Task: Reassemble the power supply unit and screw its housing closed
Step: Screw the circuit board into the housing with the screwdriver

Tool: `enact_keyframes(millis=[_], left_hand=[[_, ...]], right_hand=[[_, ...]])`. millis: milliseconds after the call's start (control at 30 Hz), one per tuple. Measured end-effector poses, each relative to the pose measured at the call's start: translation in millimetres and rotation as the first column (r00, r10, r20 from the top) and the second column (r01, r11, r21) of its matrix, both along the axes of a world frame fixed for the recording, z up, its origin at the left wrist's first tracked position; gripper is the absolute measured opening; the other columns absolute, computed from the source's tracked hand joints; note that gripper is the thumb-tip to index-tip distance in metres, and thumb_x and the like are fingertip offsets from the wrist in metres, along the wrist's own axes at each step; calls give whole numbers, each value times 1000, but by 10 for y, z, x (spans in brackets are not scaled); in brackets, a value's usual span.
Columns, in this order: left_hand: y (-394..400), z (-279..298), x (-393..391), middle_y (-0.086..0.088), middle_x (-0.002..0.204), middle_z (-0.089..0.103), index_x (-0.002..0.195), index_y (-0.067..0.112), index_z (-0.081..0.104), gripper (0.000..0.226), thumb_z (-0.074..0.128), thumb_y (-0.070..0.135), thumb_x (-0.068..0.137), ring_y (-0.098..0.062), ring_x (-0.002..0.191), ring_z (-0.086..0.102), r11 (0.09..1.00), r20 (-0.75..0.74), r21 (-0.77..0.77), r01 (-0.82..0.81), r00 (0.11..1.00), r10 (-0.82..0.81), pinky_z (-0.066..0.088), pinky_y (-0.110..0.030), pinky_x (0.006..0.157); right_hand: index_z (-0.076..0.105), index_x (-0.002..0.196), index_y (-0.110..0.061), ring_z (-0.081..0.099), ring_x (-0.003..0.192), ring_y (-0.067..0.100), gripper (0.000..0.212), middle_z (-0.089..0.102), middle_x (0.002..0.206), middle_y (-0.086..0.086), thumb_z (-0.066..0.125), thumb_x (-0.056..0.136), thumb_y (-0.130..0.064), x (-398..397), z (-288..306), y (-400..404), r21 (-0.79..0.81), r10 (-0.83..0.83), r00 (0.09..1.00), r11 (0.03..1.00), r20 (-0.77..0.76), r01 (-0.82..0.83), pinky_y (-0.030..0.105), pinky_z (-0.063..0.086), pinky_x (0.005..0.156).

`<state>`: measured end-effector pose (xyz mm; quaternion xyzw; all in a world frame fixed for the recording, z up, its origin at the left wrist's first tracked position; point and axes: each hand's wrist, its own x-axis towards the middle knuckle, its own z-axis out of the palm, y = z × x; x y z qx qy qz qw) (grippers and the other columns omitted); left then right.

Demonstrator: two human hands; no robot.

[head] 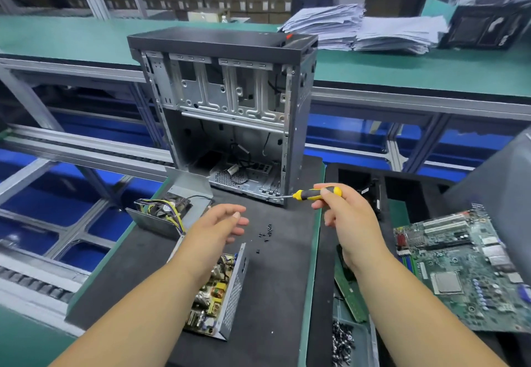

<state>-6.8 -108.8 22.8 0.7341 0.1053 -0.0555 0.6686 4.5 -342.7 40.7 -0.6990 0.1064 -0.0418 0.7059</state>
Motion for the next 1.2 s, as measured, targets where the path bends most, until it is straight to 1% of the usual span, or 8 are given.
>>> enact_keyframes(millis=[133,233,400,533,700,800,933,1200], left_hand=[[-204,42,21,-2,95,74,107,21,68,19,50,19,102,-12,81,67,993,-58,-115,30,998,-37,52,-25,74],[-337,68,37,-5,96,74,109,18,67,20,48,19,102,-14,80,67,974,-114,-224,24,992,-51,52,-27,74],[-538,112,47,-5,82,73,103,13,66,17,49,18,102,-13,69,65,928,-184,-373,-3,980,-71,53,-24,65],[-632,125,6,-1,74,69,104,7,66,14,55,15,99,-9,63,61,920,-182,-391,25,978,-104,52,-19,57],[-680,110,-71,0,75,68,100,6,65,9,58,8,95,-8,64,60,909,-161,-411,72,975,-150,53,-18,60],[-687,96,-101,0,78,68,100,6,63,8,58,7,95,-8,66,62,909,-139,-408,83,979,-152,54,-18,60],[-694,80,-138,-3,80,71,99,5,64,7,59,5,94,-8,68,65,918,-104,-385,98,983,-149,55,-18,60],[-644,90,-233,-4,79,72,94,6,67,11,61,-2,91,-9,68,65,939,-54,-330,92,992,-116,54,-17,60]], right_hand=[[74,95,-24,43,52,9,21,69,77,4,53,98,-22,-146,153,-89,73,16,999,997,40,-19,28,37,67],[74,93,-23,43,52,11,22,71,84,15,53,96,-24,-243,212,-161,104,27,997,994,66,-33,27,35,64],[75,92,-22,41,48,9,25,67,71,3,53,85,-33,-373,275,-290,115,26,997,993,78,-35,11,32,44],[75,91,-23,40,48,9,26,66,70,5,54,83,-35,-468,298,-373,130,19,996,991,86,-30,11,33,44],[75,92,-24,41,48,8,25,66,70,2,54,84,-36,-584,324,-446,99,20,996,995,85,-29,8,32,42],[75,91,-25,41,49,9,25,65,69,2,54,83,-36,-641,330,-459,97,11,996,995,85,-19,11,34,46],[75,91,-24,41,52,10,25,65,70,3,55,83,-37,-705,330,-460,98,-1,995,995,95,-9,25,35,58],[75,90,-23,41,52,11,25,65,69,3,55,83,-36,-799,374,-412,79,-21,994,997,110,12,25,34,59]])
